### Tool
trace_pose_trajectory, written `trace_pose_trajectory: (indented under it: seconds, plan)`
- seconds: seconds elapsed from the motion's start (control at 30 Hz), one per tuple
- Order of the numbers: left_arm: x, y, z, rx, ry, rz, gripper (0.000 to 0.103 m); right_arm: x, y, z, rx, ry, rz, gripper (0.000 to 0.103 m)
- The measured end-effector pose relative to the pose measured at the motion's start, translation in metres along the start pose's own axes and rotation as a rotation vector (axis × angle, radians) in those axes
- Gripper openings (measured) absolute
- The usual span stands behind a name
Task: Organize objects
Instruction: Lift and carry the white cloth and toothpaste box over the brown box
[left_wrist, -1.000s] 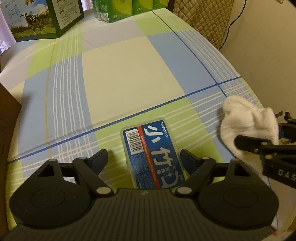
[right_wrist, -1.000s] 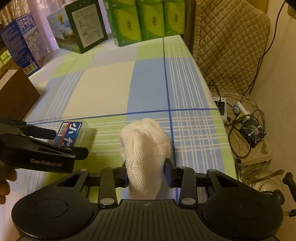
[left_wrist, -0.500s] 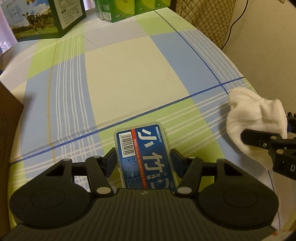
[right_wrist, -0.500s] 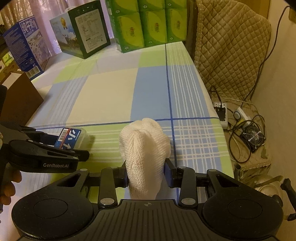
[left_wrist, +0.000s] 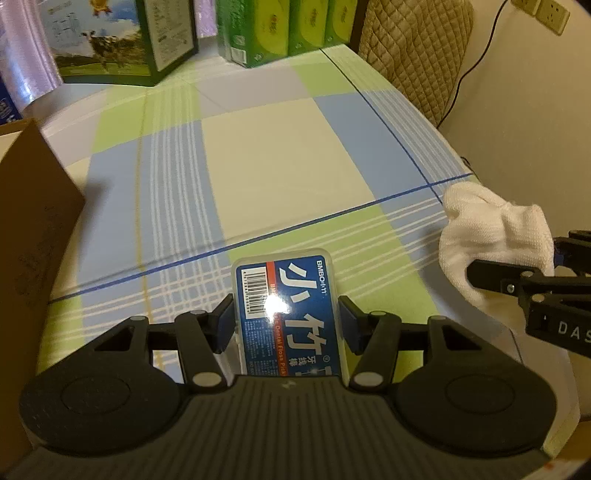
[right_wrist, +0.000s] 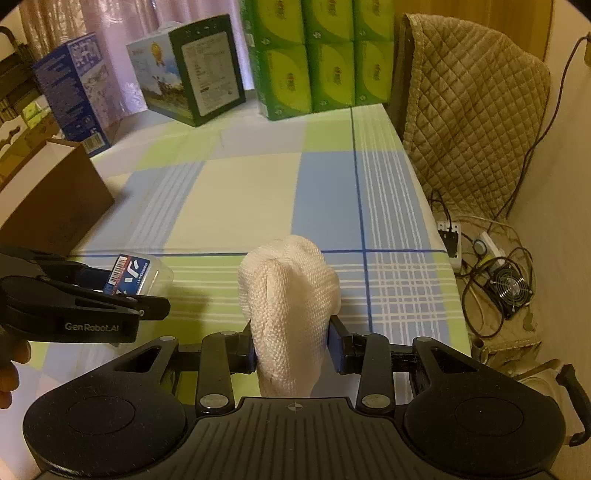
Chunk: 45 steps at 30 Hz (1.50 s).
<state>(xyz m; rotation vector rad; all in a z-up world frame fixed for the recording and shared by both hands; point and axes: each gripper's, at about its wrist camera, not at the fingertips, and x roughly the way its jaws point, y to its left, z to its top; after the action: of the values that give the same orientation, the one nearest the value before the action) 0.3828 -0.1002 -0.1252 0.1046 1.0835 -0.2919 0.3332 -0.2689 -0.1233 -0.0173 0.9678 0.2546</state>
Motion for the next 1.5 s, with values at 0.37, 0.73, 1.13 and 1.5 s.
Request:
trace_pose_trajectory:
  seconds: [0.37, 0.73, 1.13, 1.5]
  plan:
    - [-0.061, 0.019, -0.026, -0.062, -0.09, 0.009, 0.053, -0.029, 0.023, -0.008, -0.038, -0.035, 0.031, 0.033]
    - [-0.115, 0.043, -0.058, -0.12, -0.171, 0.017, 0.053, -0.054, 0.065, -0.017, -0.102, -0.061, 0.082, 0.033]
    - [-0.176, 0.095, -0.092, -0.19, -0.257, 0.053, 0.053, -0.077, 0.143, -0.015, -0.187, -0.102, 0.178, 0.033]
    - [-0.221, 0.161, -0.119, -0.255, -0.309, 0.108, 0.053, -0.077, 0.225, -0.002, -0.245, -0.117, 0.306, 0.033]
